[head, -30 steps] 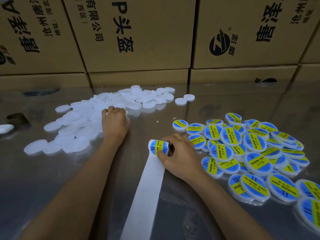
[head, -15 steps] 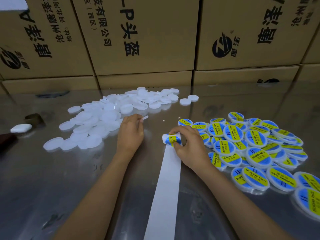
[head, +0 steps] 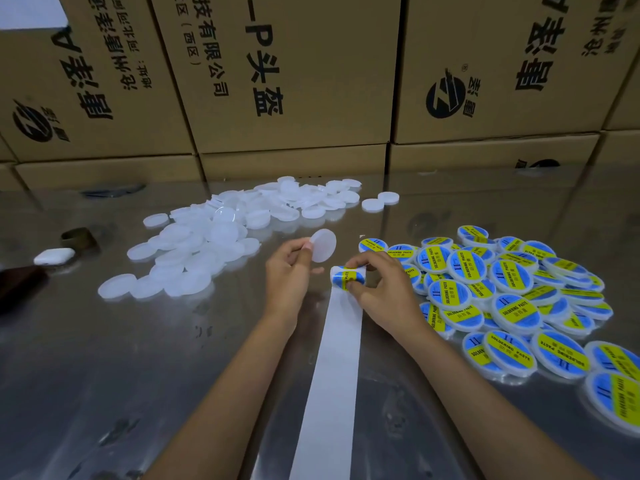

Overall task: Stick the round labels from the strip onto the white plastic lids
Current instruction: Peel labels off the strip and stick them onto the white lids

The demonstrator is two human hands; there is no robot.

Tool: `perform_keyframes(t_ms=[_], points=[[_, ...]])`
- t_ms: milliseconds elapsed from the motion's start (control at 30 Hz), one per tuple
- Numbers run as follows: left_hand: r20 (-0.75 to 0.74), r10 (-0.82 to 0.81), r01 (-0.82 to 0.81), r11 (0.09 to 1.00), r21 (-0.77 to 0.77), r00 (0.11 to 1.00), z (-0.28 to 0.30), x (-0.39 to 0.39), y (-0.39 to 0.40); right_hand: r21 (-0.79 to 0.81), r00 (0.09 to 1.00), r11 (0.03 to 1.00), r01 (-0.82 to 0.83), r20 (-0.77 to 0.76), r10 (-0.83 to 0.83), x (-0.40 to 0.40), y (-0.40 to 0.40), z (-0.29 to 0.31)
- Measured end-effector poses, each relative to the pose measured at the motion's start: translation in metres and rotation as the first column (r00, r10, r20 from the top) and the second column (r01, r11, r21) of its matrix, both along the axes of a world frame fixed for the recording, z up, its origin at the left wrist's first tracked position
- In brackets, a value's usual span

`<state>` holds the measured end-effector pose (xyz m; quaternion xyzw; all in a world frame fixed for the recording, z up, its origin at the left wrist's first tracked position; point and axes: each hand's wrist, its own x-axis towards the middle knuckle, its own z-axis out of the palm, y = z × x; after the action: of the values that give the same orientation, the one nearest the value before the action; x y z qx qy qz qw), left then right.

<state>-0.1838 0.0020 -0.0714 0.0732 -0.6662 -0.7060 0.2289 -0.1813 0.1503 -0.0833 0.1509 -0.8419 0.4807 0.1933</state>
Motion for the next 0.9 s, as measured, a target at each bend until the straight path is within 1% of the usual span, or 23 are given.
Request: perform_keyframes(t_ms=[133,233,300,400,500,633,700,800,900], points=[[0.015,-0.009,0.009,1.0,0.017,1.0,0.003,0.002,0.0,-0.036,1.0,0.999,-0.002,0.007,0.002,0.002,0.0,0.002],[0.022,-0.059,0.057,0.995,0.081,0.998,0.007,0.003,-0.001,-0.054,1.0,0.998,-0.012,-0.001,0.012,0.003,0.0,0.003],[0.034,-0.086,0.082,0.992,0.097,0.996,0.009,0.003,0.0,-0.068,1.0,0.997,-0.028,0.01,0.029,0.003,-0.001,0.004],[0.06,-0.128,0.122,0.988,0.097,0.99,0.009,0.004,0.002,-0.142,0.998,0.989,-0.043,0.034,0.048,0.002,-0.001,0.004],[0.08,-0.146,0.138,0.986,0.098,0.986,0.01,0.005,0.001,-0.217,0.998,0.976,-0.013,0.059,0.026,0.001,0.0,0.004],[0.112,-0.144,0.131,0.985,0.115,0.983,0.012,0.005,-0.002,-0.303,0.99,0.952,0.039,0.141,0.004,-0.001,0.001,0.007],[0.132,-0.171,0.155,0.98,0.125,0.976,0.013,0.006,-0.002,-0.346,0.985,0.937,0.039,0.173,0.023,-0.001,0.001,0.008],[0.152,-0.229,0.202,0.964,0.173,0.962,0.014,0.008,0.001,-0.397,0.975,0.918,0.016,0.21,0.074,-0.001,0.002,0.009],[0.157,-0.3,0.247,0.925,0.288,0.941,0.016,0.01,0.004,-0.383,0.96,0.923,-0.028,0.246,0.131,0.001,0.002,0.009]])
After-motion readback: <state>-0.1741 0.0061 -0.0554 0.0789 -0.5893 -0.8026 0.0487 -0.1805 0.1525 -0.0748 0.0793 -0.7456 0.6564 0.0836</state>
